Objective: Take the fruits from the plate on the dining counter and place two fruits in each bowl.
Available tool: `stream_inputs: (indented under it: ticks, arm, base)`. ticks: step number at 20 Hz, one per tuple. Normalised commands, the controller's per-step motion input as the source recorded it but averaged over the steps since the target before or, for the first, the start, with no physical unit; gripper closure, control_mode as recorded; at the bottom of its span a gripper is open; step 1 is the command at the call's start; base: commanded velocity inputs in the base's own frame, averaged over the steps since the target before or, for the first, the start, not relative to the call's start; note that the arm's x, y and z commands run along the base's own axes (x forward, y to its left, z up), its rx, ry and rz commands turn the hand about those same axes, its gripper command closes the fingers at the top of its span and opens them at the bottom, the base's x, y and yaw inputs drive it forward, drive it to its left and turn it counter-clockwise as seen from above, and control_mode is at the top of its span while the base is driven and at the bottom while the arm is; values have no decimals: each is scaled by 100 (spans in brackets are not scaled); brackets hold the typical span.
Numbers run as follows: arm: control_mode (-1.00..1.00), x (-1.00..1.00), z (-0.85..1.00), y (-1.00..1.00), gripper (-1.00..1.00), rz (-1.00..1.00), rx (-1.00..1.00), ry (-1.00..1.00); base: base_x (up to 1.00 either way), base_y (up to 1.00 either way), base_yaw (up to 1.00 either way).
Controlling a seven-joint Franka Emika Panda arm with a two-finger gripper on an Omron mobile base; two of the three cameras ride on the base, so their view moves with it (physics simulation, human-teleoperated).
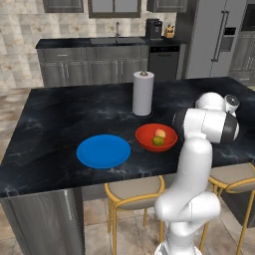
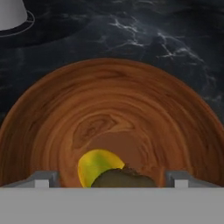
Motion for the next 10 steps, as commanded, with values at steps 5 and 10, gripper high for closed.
stream_inputs:
  ticks: [5,10]
  arm:
    - [-100,-20,75,11,-100,-2,0,-1]
    - [-100,-86,99,48,-100,-5,0,0]
  base:
    - [0,0,0]
    - [0,0,0]
